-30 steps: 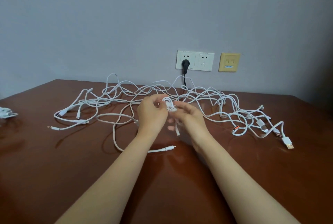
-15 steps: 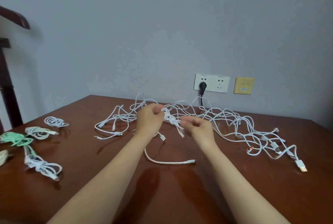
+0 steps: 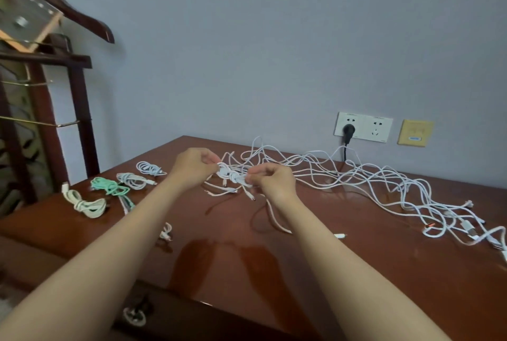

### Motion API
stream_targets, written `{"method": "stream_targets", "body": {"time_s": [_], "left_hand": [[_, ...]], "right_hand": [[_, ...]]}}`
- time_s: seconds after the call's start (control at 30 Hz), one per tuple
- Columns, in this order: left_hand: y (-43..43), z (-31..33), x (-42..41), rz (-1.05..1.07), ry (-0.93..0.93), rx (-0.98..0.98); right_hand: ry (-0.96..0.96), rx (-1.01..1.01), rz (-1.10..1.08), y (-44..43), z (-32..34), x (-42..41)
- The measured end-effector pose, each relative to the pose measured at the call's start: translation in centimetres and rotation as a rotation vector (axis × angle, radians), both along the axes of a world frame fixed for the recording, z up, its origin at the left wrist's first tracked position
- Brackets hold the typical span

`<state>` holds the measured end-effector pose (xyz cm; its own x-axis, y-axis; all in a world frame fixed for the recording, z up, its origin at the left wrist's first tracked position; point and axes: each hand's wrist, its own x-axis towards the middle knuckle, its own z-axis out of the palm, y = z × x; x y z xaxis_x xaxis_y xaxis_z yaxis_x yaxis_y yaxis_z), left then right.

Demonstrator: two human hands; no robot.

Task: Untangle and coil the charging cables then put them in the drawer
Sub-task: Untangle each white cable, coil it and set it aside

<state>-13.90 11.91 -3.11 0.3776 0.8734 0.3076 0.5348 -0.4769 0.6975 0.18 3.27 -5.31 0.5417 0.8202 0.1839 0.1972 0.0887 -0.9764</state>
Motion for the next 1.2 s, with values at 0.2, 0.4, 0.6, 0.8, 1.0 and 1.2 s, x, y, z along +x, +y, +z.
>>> {"method": "stream_targets", "body": {"time_s": [0.2,0.4,0.6,0.8,1.0,1.2], "left_hand": [[1.9,-1.3,-4.7,0.045,0.071,0.003],[3.2,-2.9,-7.7,0.102,0.281,0.0],[4.0,-4.4,-8.8,0.227,0.424,-0.02],[4.5,-5.0,-9.0,0.353,0.495,0.038],[4.4,-4.7,-9.1,0.397,0.547,0.038],[2.7,-3.0,-6.5,0.303,0.54,0.133]], "right_hand": [[-0.04,-0.069,0.063,2.6,-1.5,-4.6],[-0.123,-0.145,0.082,4.2,-3.4,-7.8],[-0.165,-0.207,0.143,5.0,-4.8,-10.1],[-0.204,-0.165,0.159,5.7,-5.4,-11.2],[-0.331,-0.146,0.153,5.6,-5.3,-10.8],[-0.534,-0.199,0.013,4.4,-4.0,-6.6]]}}
